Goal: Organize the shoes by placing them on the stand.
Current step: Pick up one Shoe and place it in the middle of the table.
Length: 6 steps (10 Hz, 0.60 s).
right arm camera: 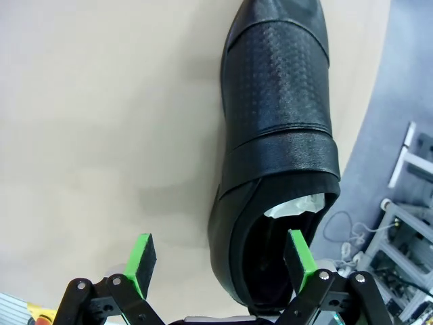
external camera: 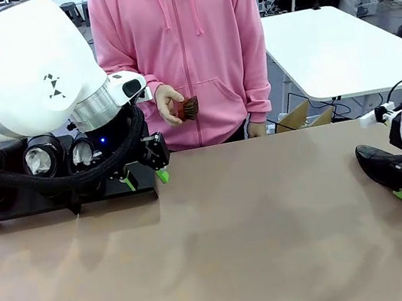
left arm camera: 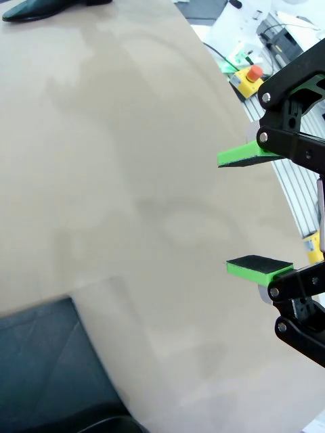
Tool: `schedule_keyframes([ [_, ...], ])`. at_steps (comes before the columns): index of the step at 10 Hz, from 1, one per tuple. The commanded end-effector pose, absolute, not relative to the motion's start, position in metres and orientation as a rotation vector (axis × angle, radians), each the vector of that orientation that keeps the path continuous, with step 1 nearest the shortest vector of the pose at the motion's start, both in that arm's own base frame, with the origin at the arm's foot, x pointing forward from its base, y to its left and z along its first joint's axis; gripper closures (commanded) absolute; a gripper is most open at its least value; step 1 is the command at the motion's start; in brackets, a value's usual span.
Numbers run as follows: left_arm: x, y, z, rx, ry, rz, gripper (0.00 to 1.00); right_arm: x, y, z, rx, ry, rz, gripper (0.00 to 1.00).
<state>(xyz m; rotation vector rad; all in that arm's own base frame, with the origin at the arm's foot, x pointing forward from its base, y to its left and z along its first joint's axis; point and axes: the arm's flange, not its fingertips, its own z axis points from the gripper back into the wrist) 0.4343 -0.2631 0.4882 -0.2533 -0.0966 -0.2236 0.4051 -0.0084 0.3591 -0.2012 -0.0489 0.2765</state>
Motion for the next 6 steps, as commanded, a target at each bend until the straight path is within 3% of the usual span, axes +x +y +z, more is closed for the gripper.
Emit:
schedule_keyframes([
  [1,0.435,-0.261,0.490,-0.248,-0.098,-0.225,0.31,0.415,-0.012,0.358,-0.206,-0.062,0.246,0.00],
  [6,0.435,-0.261,0.490,-0.248,-0.098,-0.225,0.31,0.424,-0.017,0.333,-0.140,-0.049,0.248,0.00],
])
